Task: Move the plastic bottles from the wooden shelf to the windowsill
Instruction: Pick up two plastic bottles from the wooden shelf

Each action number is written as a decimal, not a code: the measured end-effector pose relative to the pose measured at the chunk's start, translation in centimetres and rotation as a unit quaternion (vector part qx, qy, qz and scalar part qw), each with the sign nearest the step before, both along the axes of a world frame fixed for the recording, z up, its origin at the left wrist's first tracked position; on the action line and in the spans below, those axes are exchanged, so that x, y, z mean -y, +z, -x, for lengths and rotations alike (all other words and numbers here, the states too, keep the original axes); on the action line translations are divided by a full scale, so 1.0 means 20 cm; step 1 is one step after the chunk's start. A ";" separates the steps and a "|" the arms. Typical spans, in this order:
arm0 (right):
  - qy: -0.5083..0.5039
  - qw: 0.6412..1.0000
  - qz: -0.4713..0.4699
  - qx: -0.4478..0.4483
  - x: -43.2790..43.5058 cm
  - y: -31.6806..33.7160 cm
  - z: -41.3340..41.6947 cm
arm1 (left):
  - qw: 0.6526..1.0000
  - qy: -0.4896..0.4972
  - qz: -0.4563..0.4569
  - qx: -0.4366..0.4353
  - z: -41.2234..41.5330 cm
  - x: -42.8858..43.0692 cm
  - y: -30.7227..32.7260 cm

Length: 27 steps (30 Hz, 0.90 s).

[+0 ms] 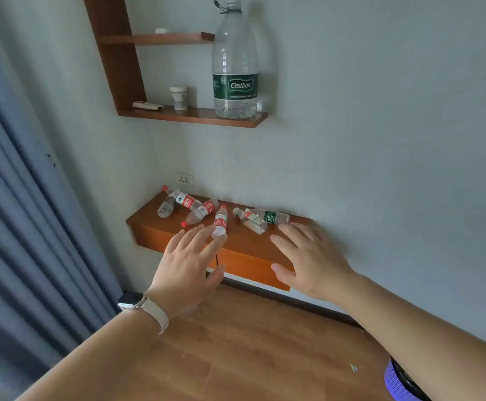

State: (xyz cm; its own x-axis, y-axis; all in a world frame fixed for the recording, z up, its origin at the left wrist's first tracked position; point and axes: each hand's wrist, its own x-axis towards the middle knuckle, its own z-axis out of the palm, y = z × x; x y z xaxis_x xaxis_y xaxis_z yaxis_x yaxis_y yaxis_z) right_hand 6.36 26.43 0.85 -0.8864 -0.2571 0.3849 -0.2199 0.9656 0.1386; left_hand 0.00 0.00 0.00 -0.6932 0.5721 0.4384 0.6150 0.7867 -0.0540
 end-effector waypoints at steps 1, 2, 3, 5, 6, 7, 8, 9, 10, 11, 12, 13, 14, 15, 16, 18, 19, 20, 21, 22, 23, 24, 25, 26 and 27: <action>-0.001 1.000 -0.006 0.006 -0.01 -0.01 0.01 | 1.000 -0.006 0.000 0.003 0.02 -0.01 -0.01; -0.005 1.000 0.002 0.006 -0.03 -0.01 0.04 | 1.000 -0.006 -0.007 0.005 0.04 -0.03 -0.01; -0.002 1.000 0.004 0.000 -0.07 -0.03 0.08 | 1.000 -0.005 -0.005 0.005 0.08 -0.07 -0.03; 0.001 1.000 0.012 -0.003 -0.15 -0.07 0.17 | 1.000 0.002 0.004 0.006 0.14 -0.14 -0.06; 0.007 1.000 0.019 -0.002 -0.20 -0.09 0.22 | 1.000 0.003 0.008 0.011 0.18 -0.18 -0.07; 0.009 1.000 0.028 0.002 -0.25 -0.10 0.27 | 1.000 0.008 0.015 0.015 0.23 -0.22 -0.08; 0.014 0.999 0.035 -0.003 -0.30 -0.12 0.32 | 1.000 0.012 0.017 0.014 0.27 -0.27 -0.08; 0.017 0.999 0.041 0.004 -0.35 -0.14 0.36 | 0.999 0.019 0.026 0.019 0.31 -0.31 -0.09; 0.020 0.999 0.044 0.005 -0.40 -0.16 0.40 | 0.999 0.026 0.031 0.025 0.35 -0.37 -0.09; 0.021 0.999 0.047 0.012 -0.45 -0.17 0.45 | 0.998 0.030 0.036 0.031 0.40 -0.42 -0.09; 0.025 0.998 0.050 0.014 -0.50 -0.19 0.50 | 0.998 0.031 0.040 0.034 0.44 -0.48 -0.09; 0.027 0.998 0.052 0.019 -0.55 -0.20 0.55 | 0.998 0.033 0.046 0.037 0.48 -0.54 -0.08; 0.031 0.998 0.051 0.021 -0.60 -0.22 0.59 | 0.997 0.034 0.049 0.041 0.52 -0.60 -0.08; 0.034 0.998 0.051 0.026 -0.65 -0.23 0.64 | 0.997 0.038 0.052 0.046 0.55 -0.66 -0.07; 0.040 0.998 0.050 0.028 -0.69 -0.25 0.68 | 0.997 0.038 0.051 0.050 0.58 -0.72 -0.07; 0.052 0.997 0.056 0.028 -0.77 -0.27 0.75 | 0.996 0.038 0.059 0.055 0.64 -0.84 -0.06; 0.056 0.996 0.060 0.030 -0.81 -0.29 0.78 | 0.996 0.039 0.061 0.056 0.67 -0.89 -0.06; 0.060 0.996 0.063 0.030 -0.85 -0.30 0.82 | 0.996 0.043 0.058 0.055 0.70 -0.93 -0.07; 0.064 0.995 0.065 0.034 -0.89 -0.32 0.85 | 0.996 0.049 0.055 0.055 0.72 -0.97 -0.08; 0.067 0.995 0.065 0.038 -0.92 -0.33 0.89 | 0.996 0.055 0.050 0.054 0.75 -1.00 -0.10; 0.067 0.995 0.066 0.043 -0.95 -0.34 0.92 | 0.995 0.061 0.049 0.054 0.77 -1.02 -0.11; 0.067 0.994 0.069 0.047 -0.98 -0.35 0.96 | 0.995 0.066 0.050 0.052 0.79 -1.03 -0.13; 0.066 0.994 0.075 0.052 -0.99 -0.35 0.99 | 0.995 0.071 0.053 0.052 0.82 -1.05 -0.14; 0.067 0.993 0.083 0.056 -1.01 -0.36 1.02 | 0.994 0.076 0.057 0.053 0.84 -1.05 -0.16; 0.070 0.992 0.089 0.057 -1.02 -0.37 1.05 | 0.993 0.081 0.061 0.056 0.86 -1.06 -0.17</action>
